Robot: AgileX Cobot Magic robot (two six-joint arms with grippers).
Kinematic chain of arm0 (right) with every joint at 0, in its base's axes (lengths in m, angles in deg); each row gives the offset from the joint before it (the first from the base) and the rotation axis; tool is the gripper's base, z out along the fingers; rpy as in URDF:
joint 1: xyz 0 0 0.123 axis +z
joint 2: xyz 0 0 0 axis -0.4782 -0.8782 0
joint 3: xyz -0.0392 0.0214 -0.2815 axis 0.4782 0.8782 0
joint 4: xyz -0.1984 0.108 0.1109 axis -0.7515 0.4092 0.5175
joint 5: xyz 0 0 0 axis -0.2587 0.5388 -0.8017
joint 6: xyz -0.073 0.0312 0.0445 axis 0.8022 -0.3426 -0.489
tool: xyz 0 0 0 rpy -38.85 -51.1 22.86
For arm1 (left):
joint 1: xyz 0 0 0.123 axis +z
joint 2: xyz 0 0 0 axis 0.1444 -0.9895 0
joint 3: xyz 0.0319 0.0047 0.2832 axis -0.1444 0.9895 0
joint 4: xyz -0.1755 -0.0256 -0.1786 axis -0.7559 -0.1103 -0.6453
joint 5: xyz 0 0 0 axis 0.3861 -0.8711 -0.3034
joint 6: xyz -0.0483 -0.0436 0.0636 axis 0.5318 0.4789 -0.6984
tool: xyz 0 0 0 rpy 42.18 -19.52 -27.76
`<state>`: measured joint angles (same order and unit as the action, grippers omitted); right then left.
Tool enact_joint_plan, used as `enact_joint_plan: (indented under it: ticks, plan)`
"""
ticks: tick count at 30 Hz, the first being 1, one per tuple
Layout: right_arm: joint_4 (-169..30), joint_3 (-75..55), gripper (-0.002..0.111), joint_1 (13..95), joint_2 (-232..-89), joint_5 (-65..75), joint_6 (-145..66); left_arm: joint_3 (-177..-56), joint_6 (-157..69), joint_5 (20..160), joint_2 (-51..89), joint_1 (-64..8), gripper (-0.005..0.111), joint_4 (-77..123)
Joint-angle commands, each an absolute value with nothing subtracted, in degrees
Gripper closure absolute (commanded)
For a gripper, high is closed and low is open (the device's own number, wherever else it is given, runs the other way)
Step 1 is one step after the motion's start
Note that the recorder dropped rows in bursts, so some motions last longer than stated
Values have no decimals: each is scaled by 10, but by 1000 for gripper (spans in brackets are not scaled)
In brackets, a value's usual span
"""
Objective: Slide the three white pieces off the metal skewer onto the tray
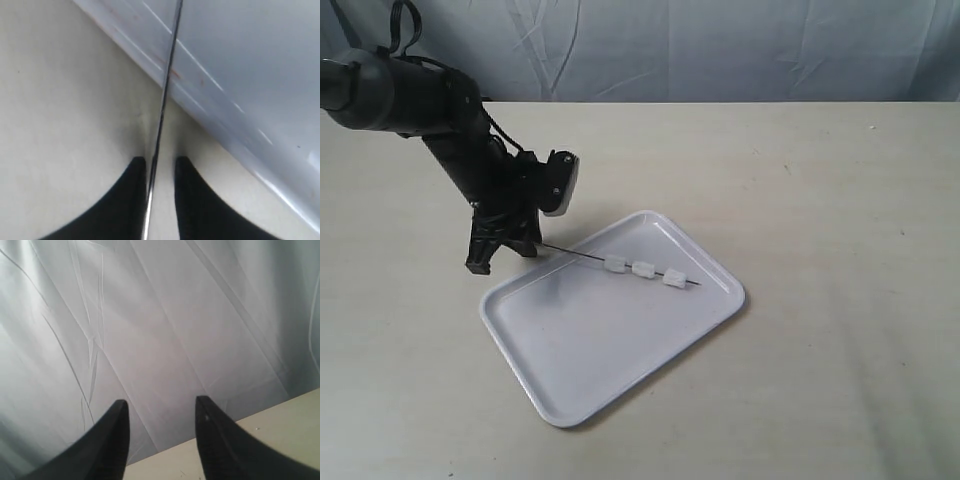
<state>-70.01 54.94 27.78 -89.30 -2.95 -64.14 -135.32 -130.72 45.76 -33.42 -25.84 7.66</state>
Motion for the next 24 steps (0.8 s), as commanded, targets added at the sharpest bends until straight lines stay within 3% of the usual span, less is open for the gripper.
enact_joint_plan:
  ticks: [1, 5, 7, 17, 24]
  plan:
    - [-705, 551, 67, 281, -891, -37, -641, -1348, -1307, 432, -352, -261, 95, 95]
    - [-705, 551, 67, 281, -891, -37, -641, -1348, -1269, 434, -352, -261, 98, 93]
    - [-705, 551, 67, 281, -891, -37, -641, -1348, -1218, 440, -352, -261, 107, 91]
    - [-703, 551, 67, 281, -891, -46, -642, -1356, -1051, 428, -258, -261, 107, 81]
    - [-709, 551, 67, 281, -891, -69, -749, -1357, -943, 259, -101, -260, 107, -174]
